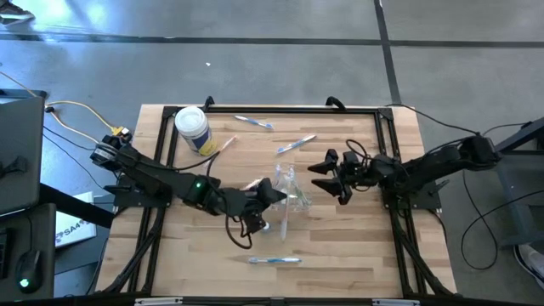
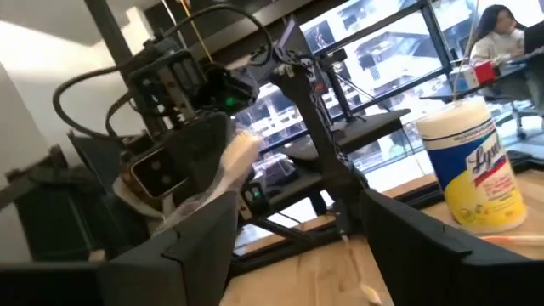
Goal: Pick & Place toothbrushing station
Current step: Put the bottom orange toothbrush into the transparent organizer
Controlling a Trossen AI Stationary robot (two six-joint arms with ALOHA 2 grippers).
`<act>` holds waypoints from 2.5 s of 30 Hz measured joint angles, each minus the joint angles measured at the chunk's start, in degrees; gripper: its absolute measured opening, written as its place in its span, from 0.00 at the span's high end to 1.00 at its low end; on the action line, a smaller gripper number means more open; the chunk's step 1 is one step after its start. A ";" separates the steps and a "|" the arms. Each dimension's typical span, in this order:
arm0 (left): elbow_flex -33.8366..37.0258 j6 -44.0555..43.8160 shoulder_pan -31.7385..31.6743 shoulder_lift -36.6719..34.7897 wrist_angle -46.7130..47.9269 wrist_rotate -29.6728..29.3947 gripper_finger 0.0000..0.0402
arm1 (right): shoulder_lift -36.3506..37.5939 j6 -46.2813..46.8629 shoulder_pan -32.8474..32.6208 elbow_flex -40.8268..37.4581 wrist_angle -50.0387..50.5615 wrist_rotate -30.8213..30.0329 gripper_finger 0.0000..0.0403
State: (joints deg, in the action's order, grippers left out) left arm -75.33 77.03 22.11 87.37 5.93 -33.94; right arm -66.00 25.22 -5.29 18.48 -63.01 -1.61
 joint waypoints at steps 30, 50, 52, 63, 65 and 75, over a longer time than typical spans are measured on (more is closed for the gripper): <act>-0.02 8.03 -2.37 4.79 -6.43 -1.09 1.00 | -7.67 0.93 0.42 7.08 1.48 11.17 0.40; -0.02 15.92 -3.43 9.42 -16.05 -0.38 1.00 | -7.67 0.06 0.42 7.08 2.64 12.47 0.40; -0.02 16.31 -3.43 9.42 -16.07 -0.44 1.00 | -7.67 0.04 0.42 7.08 2.77 12.60 0.40; -0.02 15.85 -4.57 9.40 -16.10 -0.43 1.00 | -7.67 -1.43 0.42 7.08 2.87 12.94 0.57; -0.02 15.77 -4.53 9.38 -16.10 -0.46 1.00 | -7.67 -2.12 0.48 7.08 2.93 13.01 0.65; -0.02 15.06 -4.48 9.33 -14.82 -0.65 1.00 | -7.65 -4.46 1.69 7.06 3.88 14.25 0.96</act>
State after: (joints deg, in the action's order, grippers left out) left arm -75.35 92.09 17.63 96.71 -8.89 -34.59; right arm -73.65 20.75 -3.60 25.54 -59.12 12.64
